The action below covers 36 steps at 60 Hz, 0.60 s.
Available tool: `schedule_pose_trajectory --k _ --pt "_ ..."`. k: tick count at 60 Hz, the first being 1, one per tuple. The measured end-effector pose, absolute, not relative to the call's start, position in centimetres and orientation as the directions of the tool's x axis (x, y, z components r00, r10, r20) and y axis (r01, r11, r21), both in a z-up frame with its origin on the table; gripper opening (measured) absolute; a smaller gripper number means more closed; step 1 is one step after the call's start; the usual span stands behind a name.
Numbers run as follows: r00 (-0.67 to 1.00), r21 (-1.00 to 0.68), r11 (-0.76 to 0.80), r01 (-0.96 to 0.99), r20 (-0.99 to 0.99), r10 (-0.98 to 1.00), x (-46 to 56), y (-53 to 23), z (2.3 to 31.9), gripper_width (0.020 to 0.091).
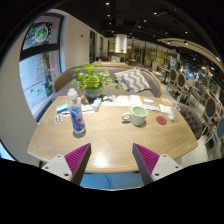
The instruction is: Pour water
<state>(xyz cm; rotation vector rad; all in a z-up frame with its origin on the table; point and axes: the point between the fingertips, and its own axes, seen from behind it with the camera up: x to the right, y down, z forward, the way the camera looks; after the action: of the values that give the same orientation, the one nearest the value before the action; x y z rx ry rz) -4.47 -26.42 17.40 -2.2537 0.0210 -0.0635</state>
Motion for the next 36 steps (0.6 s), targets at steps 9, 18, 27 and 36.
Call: schedule_pose_trajectory --k 9,18,27,36 --pt "0.999 -0.802 -0.597 -0.004 -0.035 0.041 -13.0 -23.1 16.0 0.0861" --pt "0.995 -0.838 -0.545 -0.024 -0.072 0.068 -18.8 -17.3 15.0 0.0861" --pt "0.996 -0.871 -0.49 -0.042 -0.074 0.047 -20.6 -9.9 12.9 0.086" --pt "0.998 -0.877 -0.479 -0.04 -0.063 0.032 -21.0 -4.3 9.7 0.0841"
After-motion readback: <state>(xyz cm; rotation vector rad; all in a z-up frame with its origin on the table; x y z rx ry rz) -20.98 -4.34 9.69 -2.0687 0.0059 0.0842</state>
